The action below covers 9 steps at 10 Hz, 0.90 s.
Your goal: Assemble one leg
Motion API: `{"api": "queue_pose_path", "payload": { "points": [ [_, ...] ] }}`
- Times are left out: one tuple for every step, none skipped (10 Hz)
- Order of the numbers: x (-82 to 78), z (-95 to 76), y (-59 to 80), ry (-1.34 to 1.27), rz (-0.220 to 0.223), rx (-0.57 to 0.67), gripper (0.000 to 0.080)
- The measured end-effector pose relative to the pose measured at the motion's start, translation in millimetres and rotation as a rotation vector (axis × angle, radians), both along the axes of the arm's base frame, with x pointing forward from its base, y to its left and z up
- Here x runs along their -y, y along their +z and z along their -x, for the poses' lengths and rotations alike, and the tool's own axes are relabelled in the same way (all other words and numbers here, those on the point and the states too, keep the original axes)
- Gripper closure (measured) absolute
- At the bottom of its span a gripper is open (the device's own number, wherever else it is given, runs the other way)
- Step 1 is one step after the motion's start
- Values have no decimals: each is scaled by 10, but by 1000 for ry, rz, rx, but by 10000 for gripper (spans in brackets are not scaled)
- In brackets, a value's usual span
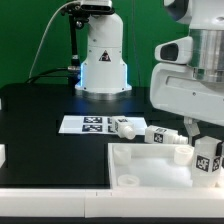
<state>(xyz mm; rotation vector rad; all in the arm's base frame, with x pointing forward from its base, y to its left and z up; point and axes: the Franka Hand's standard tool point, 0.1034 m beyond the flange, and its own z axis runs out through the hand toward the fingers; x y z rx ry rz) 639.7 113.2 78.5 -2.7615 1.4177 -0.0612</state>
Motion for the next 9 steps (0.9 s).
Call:
{"api": "queue_pose_path", "payload": {
  "points": [
    [6,1,-6,-133,-17,0,512],
    [6,-4,-6,-329,-48,-3,512],
    [20,-2,-9,-427,-73,-2,512],
    [22,-4,-8,-511,-82,-5,512],
    [30,-6,-7,-559,-91,-8,512],
    [31,-6,-8,-599,-94,-10,512],
    [30,-6,-8,-589,-93,-10,512],
    [28,6,-16,-509,-84,-12,512],
    [11,44,-30,-321,-64,-36,331]
  ]
}}
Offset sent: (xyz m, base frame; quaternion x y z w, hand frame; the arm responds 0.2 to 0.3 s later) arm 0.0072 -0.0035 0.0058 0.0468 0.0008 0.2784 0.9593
